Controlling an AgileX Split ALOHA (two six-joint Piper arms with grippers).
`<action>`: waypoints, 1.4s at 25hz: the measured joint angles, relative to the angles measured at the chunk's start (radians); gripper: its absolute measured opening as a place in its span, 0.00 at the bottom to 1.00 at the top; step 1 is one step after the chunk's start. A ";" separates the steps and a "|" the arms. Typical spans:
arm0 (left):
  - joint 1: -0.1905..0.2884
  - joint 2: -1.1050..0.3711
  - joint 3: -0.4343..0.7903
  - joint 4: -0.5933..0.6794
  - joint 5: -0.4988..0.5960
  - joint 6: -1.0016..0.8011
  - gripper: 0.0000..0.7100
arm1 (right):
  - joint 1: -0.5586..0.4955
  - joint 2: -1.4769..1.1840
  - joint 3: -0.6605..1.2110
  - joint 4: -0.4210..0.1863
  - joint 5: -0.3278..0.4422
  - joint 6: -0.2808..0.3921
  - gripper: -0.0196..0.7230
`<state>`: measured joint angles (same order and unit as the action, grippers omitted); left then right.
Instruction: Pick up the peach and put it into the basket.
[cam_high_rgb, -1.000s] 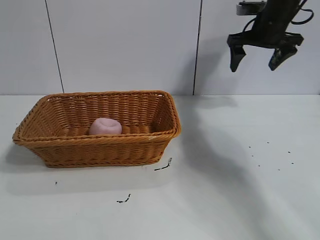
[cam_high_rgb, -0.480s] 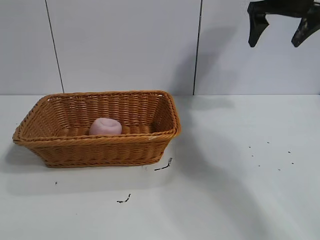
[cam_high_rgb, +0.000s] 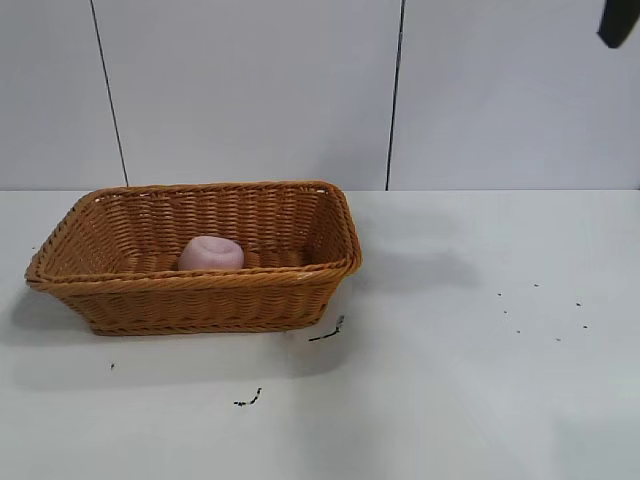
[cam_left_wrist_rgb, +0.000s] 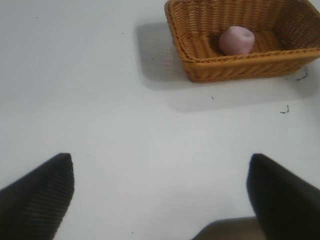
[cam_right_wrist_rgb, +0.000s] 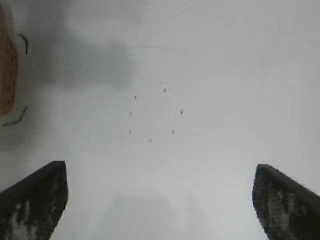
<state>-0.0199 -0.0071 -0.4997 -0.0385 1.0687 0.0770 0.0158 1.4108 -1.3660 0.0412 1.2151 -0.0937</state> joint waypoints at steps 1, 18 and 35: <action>0.000 0.000 0.000 0.000 0.000 0.000 0.97 | 0.000 -0.063 0.060 0.000 0.000 0.000 0.95; 0.000 0.000 0.000 0.000 0.000 0.000 0.97 | 0.000 -1.065 0.862 -0.021 -0.186 0.003 0.95; 0.000 0.000 0.000 0.000 0.000 0.000 0.97 | 0.000 -1.416 0.865 -0.013 -0.197 0.004 0.95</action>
<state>-0.0199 -0.0071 -0.4997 -0.0385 1.0687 0.0770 0.0158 -0.0053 -0.5014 0.0283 1.0181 -0.0901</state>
